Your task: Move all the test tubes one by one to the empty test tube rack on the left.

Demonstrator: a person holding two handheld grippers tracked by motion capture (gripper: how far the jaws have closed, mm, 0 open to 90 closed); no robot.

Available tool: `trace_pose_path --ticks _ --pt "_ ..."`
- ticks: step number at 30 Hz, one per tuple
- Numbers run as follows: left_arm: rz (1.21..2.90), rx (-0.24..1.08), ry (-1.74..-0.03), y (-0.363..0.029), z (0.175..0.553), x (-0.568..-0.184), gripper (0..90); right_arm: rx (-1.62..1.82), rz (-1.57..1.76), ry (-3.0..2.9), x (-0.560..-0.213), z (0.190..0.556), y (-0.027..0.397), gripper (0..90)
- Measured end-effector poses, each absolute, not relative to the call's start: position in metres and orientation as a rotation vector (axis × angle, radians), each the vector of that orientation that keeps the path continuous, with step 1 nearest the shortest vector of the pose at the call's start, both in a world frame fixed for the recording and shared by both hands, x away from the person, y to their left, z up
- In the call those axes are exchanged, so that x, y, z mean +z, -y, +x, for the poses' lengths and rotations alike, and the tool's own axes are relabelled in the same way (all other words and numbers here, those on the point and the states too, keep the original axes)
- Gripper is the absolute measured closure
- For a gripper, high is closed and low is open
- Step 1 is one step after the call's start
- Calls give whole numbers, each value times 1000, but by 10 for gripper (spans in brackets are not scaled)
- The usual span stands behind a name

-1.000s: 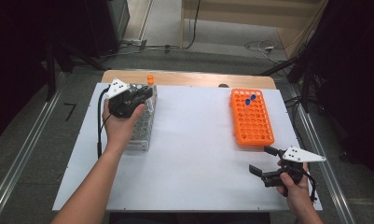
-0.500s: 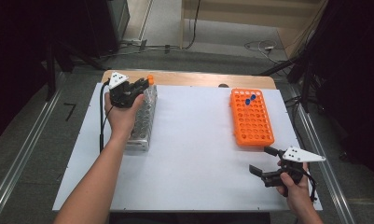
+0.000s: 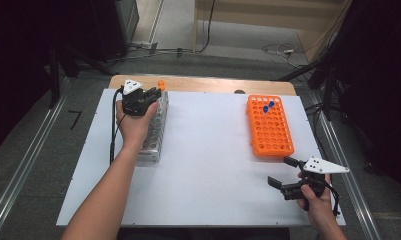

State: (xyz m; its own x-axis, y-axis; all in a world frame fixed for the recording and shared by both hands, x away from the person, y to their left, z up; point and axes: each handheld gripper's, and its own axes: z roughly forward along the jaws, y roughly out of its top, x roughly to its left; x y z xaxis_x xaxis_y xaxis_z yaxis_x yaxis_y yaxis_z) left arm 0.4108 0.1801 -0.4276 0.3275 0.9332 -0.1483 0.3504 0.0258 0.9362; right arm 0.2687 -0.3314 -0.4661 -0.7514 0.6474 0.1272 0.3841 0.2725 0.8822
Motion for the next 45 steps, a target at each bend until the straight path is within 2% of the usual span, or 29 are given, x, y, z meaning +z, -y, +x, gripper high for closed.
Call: trace_pose_path --ticks 16,21,28,35,42,45 --pt "1588 681 -1243 -176 411 -430 744 1466 951 -2288 -466 269 331 0" --pt "1585 676 -1239 -177 410 -429 706 1466 951 -2289 -467 269 330 0" --pt "1564 629 -1213 -180 403 -422 474 1466 950 -2288 -466 269 330 0" --pt "1560 578 -1164 -176 386 -413 201 1467 955 -2283 -466 270 330 0" --pt "1570 543 -1127 -169 361 -412 24 1478 976 -2272 -466 272 331 0" --pt "1584 528 -1108 -165 350 -412 0 1477 977 -2274 -465 272 330 0"
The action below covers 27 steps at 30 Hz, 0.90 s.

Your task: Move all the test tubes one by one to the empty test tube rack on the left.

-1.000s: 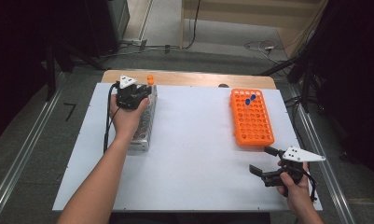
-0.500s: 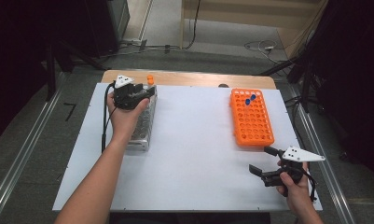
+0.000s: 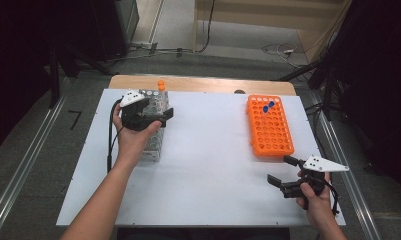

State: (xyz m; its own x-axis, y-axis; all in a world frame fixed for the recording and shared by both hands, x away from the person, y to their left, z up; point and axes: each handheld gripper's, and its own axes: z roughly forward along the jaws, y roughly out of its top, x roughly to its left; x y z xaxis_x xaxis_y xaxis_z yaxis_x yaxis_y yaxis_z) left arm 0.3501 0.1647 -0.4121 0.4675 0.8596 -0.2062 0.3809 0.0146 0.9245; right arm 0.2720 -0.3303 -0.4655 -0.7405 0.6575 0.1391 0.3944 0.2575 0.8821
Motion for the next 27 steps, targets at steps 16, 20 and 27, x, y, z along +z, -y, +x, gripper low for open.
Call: trace_pose_path --ticks 16,20,27 --pt "1620 477 -996 -146 286 -424 0 1442 959 -2275 -459 275 319 0" --pt "1634 484 -981 -142 273 -426 0 1435 968 -2265 -457 278 316 0" --pt "1648 483 -954 -137 257 -433 0 1435 997 -2229 -451 287 316 0"
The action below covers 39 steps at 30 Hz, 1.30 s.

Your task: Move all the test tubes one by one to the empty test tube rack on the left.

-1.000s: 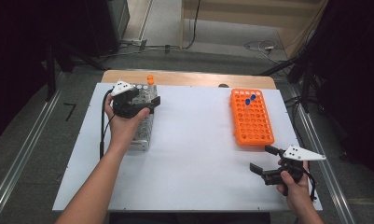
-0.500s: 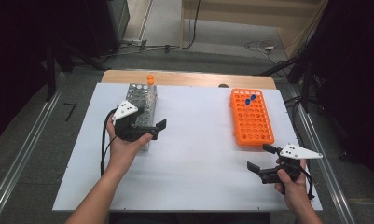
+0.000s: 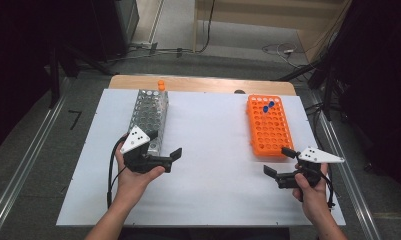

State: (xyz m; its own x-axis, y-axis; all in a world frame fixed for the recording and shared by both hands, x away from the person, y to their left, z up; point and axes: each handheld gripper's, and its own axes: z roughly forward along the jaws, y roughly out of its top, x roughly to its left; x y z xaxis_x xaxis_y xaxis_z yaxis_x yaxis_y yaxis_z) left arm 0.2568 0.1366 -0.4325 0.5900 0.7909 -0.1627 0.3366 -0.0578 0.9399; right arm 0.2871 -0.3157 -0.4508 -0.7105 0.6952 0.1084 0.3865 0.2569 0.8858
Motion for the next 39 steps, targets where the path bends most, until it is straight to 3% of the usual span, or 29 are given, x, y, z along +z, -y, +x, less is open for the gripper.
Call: trace_pose_path --ticks 20,39 --pt "1654 463 -977 -140 245 -444 0 1399 1102 -2152 -430 333 317 45" --pt "1659 460 -985 -141 246 -447 0 1217 1246 -2107 -434 386 294 435"
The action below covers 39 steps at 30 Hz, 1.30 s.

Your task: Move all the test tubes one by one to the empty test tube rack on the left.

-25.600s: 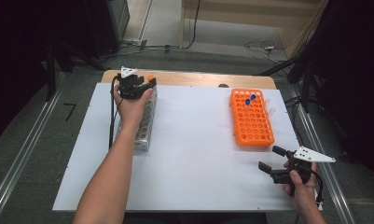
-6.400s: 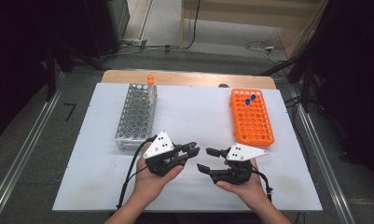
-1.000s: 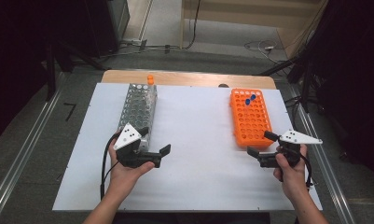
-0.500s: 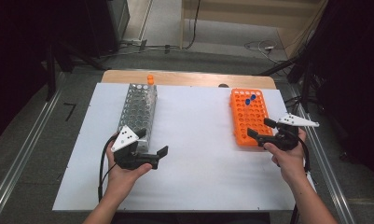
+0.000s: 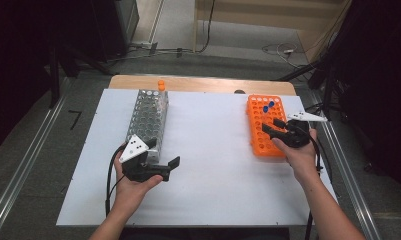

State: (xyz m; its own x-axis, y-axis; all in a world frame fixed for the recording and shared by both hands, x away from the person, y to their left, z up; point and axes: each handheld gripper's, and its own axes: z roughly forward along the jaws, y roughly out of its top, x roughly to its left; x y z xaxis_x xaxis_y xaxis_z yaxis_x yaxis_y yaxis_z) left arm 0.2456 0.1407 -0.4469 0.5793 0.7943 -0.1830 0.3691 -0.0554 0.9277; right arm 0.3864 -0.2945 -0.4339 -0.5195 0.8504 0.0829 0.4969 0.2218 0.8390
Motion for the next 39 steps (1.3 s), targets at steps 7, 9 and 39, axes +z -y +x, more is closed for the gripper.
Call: trace_pose_path --ticks 7,9,39 --pt "1661 460 -979 -139 245 -447 0 1157 1289 -2100 -440 404 285 516" --pt "1661 458 -978 -139 245 -447 0 1136 1296 -2095 -441 410 282 527" --pt "1656 451 -988 -139 245 -449 0 983 1301 -2033 -450 426 273 749"
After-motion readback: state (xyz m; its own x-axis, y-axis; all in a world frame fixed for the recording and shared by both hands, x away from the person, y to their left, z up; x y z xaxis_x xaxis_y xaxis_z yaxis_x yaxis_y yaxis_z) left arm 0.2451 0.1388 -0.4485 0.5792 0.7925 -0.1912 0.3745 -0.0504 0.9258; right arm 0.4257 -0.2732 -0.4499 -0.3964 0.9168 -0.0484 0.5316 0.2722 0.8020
